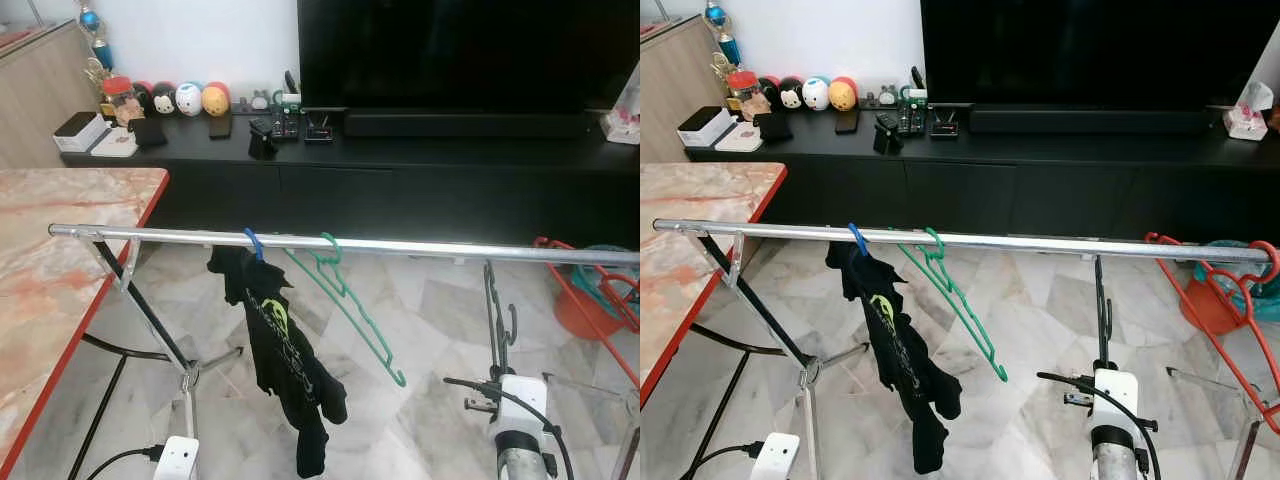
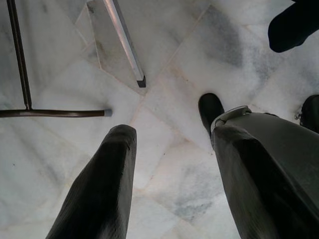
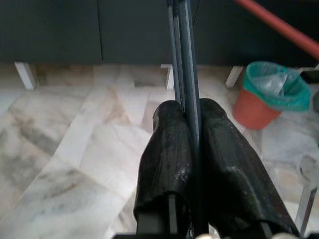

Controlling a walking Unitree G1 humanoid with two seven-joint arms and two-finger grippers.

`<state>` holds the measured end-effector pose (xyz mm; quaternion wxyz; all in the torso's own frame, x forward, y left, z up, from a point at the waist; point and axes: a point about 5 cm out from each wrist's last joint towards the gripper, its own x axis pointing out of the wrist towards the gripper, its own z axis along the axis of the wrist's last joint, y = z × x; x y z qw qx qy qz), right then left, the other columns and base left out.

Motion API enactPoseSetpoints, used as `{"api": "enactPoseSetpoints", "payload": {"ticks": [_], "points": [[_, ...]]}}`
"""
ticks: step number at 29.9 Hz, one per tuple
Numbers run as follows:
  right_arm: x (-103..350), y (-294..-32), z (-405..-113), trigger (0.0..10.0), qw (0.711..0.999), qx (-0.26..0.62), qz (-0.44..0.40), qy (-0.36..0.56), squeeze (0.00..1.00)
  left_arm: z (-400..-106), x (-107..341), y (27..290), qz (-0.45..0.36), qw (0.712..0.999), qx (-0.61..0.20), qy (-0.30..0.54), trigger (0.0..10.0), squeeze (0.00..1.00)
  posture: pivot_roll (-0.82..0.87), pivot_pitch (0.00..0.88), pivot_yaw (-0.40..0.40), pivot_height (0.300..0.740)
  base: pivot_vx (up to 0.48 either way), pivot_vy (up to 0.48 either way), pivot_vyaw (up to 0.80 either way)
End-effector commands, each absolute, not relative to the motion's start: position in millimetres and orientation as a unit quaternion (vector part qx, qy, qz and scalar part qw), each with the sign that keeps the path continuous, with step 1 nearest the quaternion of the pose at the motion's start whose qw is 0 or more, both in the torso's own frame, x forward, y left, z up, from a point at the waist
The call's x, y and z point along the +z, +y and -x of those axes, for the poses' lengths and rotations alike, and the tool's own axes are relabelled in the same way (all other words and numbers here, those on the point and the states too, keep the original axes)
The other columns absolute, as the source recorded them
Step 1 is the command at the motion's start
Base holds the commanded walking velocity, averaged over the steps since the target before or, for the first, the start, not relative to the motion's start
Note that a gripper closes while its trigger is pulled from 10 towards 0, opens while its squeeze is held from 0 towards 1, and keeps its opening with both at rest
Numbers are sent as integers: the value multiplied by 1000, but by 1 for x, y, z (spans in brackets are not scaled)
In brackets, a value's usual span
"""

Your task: Hang hanger

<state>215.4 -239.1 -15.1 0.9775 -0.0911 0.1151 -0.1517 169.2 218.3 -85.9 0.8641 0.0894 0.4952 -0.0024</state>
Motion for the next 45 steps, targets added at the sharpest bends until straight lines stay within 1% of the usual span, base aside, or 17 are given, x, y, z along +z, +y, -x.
{"api": "enactPoseSetpoints", "payload": {"ticks": [1, 4, 5, 11, 16, 23, 33, 36, 41, 42, 43, 44, 45], "points": [[-5, -241, -224, 10000, 980, -153, 94, 89, 0, -168, -85, 224, -100, 863, 1, 496, 10000, 0, -95, 0, 47, 740, 0, 0, 0], [-1, -242, -230, 10000, 981, -150, 95, 83, 0, -168, -85, 224, -100, 863, 1, 495, 10000, 0, -95, 0, 46, 740, 0, 0, 0], [5, -243, -240, 10000, 982, -149, 90, 76, 0, -168, -85, 224, -100, 863, 2, 495, 10000, 0, -93, 0, 46, 740, 0, 0, 0], [19, -243, -267, 10000, 984, -133, 87, 78, 0, -169, -85, 224, -97, 864, 6, 493, 10000, 0, -78, 0, 41, 740, 0, 0, 0], [26, -242, -278, 10000, 986, -123, 86, 77, 0, -170, -84, 224, -96, 865, 9, 493, 10000, 0, -81, 0, 45, 740, 0, 0, 0], [31, -244, -290, 10000, 986, -126, 57, 96, 0, -170, -84, 224, -97, 864, 8, 493, 10000, 0, -80, 0, 47, 740, 0, 0, 0], [34, -244, -301, 10000, 984, -120, 47, 122, 0, -169, -85, 224, -96, 864, 8, 494, 10000, 0, -75, 0, 48, 740, 0, 0, 0], [32, -245, -302, 10000, 981, -117, 44, 146, 0, -169, -85, 224, -97, 864, 8, 495, 10000, 0, -75, 0, 48, 740, 0, 0, 0], [29, -243, -301, 10000, 981, -110, 38, 153, 0, -169, -85, 224, -97, 864, 9, 495, 10000, 0, -74, 0, 47, 740, 0, 0, 0], [29, -243, -301, 10000, 982, -111, 34, 150, 922, -169, -85, 224, -97, 863, 9, 495, 10000, 0, -73, 0, 47, 740, 0, 0, 0], [29, -242, -301, 10000, 982, -112, 31, 149, 922, -169, -85, 224, -97, 863, 8, 495, 10000, 0, -73, 0, 48, 740, 0, 0, 0], [29, -242, -300, 10000, 982, -111, 34, 148, 1000, -169, -85, 224, -97, 863, 8, 495, 10000, 0, -73, 0, 48, 740, 0, 0, 0], [29, -242, -300, 10000, 982, -111, 37, 148, 1000, -169, -85, 224, -97, 863, 8, 495, 10000, 0, -75, 0, 48, 740, 0, 0, 0]]}}
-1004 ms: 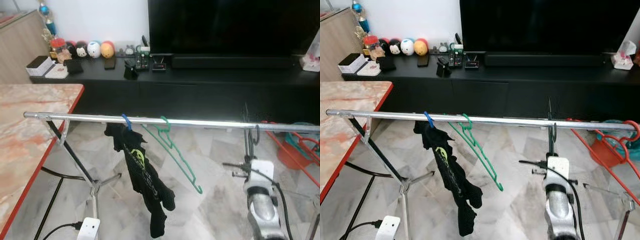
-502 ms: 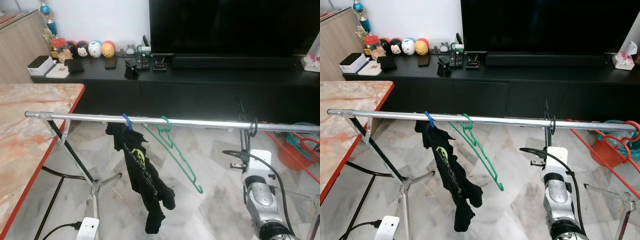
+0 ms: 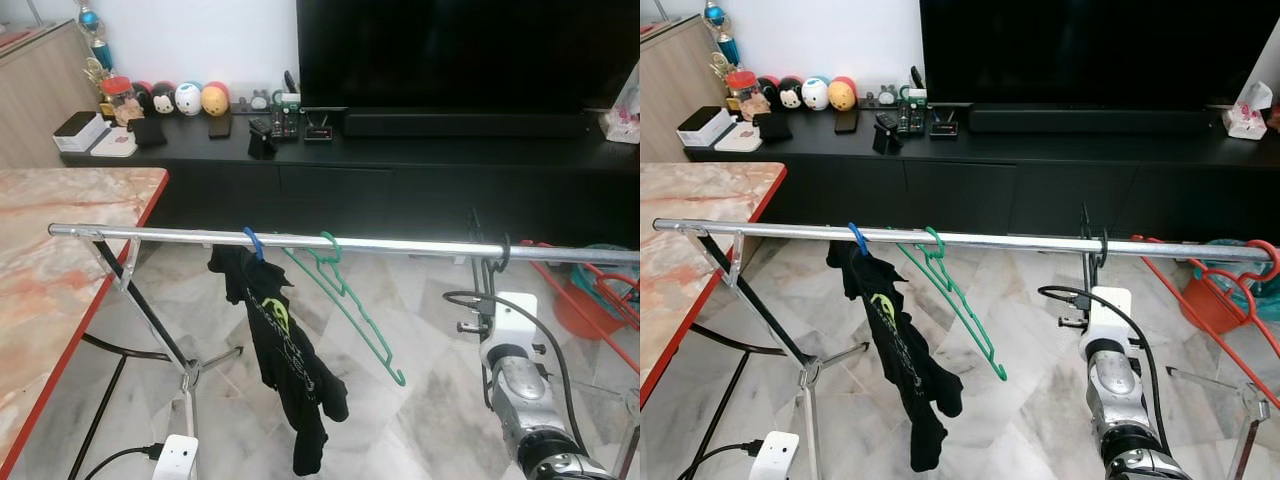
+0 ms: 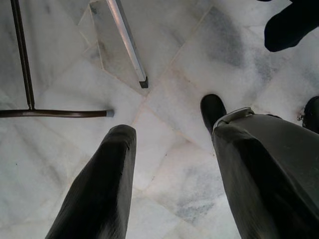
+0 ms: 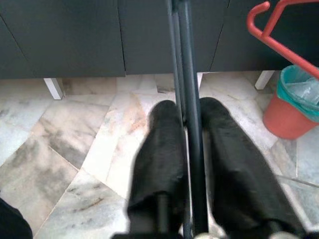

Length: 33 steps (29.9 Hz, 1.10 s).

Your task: Hang hanger

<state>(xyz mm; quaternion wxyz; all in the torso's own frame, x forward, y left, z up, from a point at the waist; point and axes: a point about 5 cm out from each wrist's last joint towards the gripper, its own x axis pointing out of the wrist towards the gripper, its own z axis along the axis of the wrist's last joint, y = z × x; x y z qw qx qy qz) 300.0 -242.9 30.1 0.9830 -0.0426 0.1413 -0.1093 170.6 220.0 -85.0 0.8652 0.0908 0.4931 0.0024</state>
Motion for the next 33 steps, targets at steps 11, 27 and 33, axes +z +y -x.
{"api": "enactPoseSetpoints", "payload": {"ticks": [11, 27, 33], "points": [[32, -241, -294, 10000, 987, -128, 30, 94, 1000, -168, -85, 224, -97, 864, 10, 495, 10000, 0, -70, 0, 47, 740, 0, 0, 0], [35, -242, -259, 10000, 990, -132, 57, -4, 1000, -167, -85, 225, -98, 863, 7, 496, 10000, 0, -73, 0, 47, 740, 0, 0, 0], [40, -240, -236, 10000, 986, -151, 67, -36, 1000, -168, -85, 225, -100, 863, 7, 495, 10000, 0, -78, 0, 48, 740, 0, 0, 0]]}}
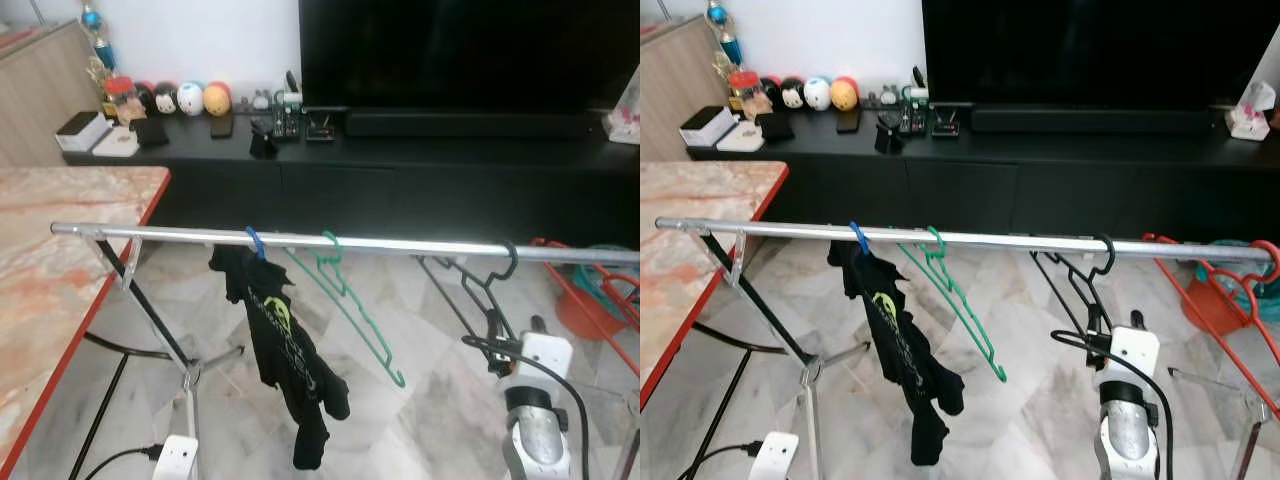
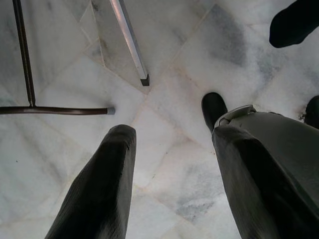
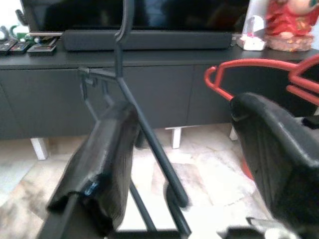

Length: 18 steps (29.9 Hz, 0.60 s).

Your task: Hang hanger

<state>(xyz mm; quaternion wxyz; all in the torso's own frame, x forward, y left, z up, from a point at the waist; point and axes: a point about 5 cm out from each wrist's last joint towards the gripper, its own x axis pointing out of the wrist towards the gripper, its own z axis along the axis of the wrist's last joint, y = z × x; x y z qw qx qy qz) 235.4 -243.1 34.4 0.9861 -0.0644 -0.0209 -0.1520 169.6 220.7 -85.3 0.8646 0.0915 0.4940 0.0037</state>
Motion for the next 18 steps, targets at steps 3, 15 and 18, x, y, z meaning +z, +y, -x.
{"api": "enactPoseSetpoints", "payload": {"ticks": [3, 15, 18], "points": [[42, -238, -228, 10000, 985, -148, 78, -44, 1000, -168, -85, 226, -100, 863, 7, 495, 10000, 0, -82, 0, 49, 740, 0, 0, 0], [3, -247, -178, 10000, 964, -236, 83, 85, 0, -169, -85, 225, -102, 864, 4, 494, 10000, 0, -84, 0, 40, 740, 0, 0, 0], [-13, -257, -152, 10000, 932, -322, 86, 142, 0, -169, -85, 225, -100, 864, 10, 493, 10000, 0, -83, 0, 37, 740, 0, 0, 0]]}}
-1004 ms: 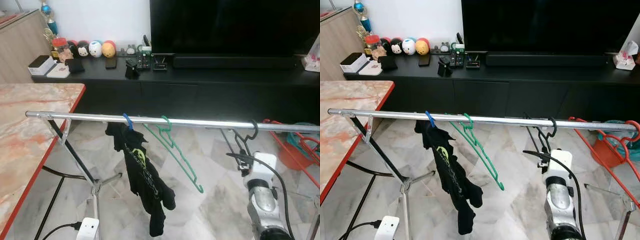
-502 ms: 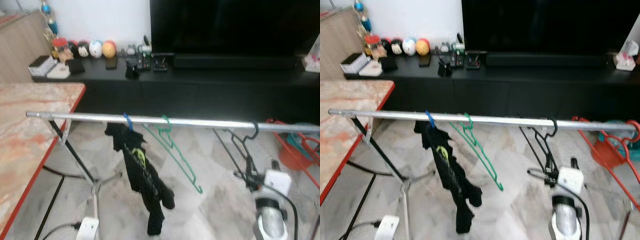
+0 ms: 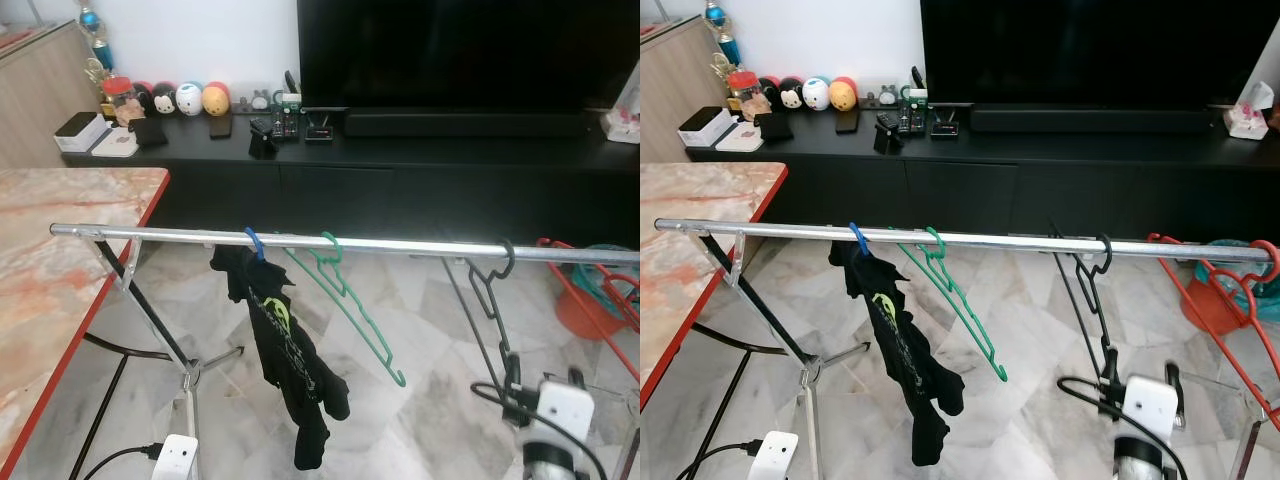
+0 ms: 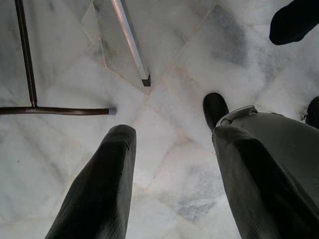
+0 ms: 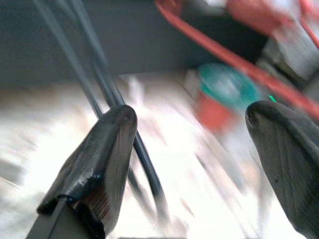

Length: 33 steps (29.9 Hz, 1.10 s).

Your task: Hang hanger

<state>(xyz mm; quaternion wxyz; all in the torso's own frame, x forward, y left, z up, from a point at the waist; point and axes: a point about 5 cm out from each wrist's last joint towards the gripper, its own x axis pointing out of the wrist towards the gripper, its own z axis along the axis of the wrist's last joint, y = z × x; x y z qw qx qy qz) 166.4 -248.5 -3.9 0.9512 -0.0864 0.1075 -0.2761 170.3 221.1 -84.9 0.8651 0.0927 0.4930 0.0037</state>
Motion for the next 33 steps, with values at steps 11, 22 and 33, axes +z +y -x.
{"api": "enactPoseSetpoints", "payload": {"ticks": [11, 22, 33], "points": [[-39, -248, -137, 10000, 922, -323, 42, 209, 0, -168, -85, 225, -102, 863, 7, 495, 10000, 0, -91, 0, 39, 740, 0, 0, 0], [-92, -214, -128, 10000, 887, -177, 16, 425, 0, -168, -85, 223, -101, 861, 3, 498, 10000, 0, -88, 0, 37, 740, 0, 0, 0], [-100, -208, -133, 10000, 866, -62, 39, 495, 0, -168, -86, 223, -93, 862, 8, 499, 10000, 0, -72, 0, 28, 740, 0, 0, 0]]}}
